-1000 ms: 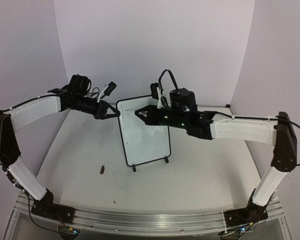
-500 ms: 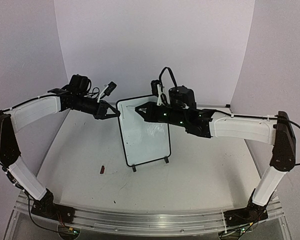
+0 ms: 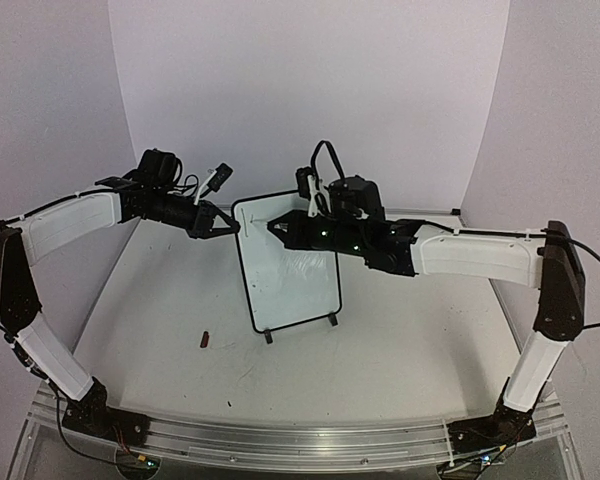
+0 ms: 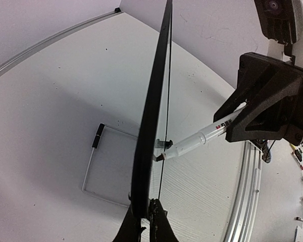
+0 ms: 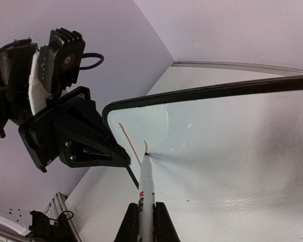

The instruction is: Write a sentence on the whiteboard

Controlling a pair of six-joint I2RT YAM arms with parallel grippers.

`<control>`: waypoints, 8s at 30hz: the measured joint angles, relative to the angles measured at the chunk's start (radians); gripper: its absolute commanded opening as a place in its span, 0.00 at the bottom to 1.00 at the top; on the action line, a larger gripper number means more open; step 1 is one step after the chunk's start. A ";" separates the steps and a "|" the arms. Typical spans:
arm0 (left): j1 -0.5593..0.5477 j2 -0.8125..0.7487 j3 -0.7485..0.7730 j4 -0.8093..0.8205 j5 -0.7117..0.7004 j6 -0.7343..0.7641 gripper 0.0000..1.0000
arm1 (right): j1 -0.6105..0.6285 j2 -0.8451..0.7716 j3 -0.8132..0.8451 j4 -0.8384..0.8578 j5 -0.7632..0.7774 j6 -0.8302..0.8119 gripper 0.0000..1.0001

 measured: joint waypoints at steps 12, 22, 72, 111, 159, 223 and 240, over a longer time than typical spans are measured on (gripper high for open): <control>0.000 0.000 0.000 0.000 -0.001 0.000 0.00 | 0.002 0.016 0.013 -0.009 -0.024 0.003 0.00; 0.000 0.000 0.000 0.000 -0.003 -0.001 0.00 | 0.007 0.015 0.001 -0.003 0.002 0.019 0.00; 0.000 -0.006 0.000 -0.009 -0.003 0.009 0.00 | 0.005 -0.039 -0.063 0.013 0.055 0.017 0.00; 0.000 -0.006 0.000 -0.010 -0.006 0.009 0.00 | 0.004 -0.047 -0.063 0.037 0.080 0.021 0.00; -0.002 -0.013 -0.006 -0.010 -0.002 0.024 0.00 | 0.004 -0.127 -0.173 0.066 0.063 0.054 0.00; -0.002 -0.013 -0.006 -0.011 -0.002 0.024 0.00 | 0.004 -0.086 -0.143 0.100 0.141 0.041 0.00; -0.002 -0.013 -0.006 -0.011 -0.002 0.025 0.00 | 0.004 -0.075 -0.143 0.111 0.105 0.060 0.00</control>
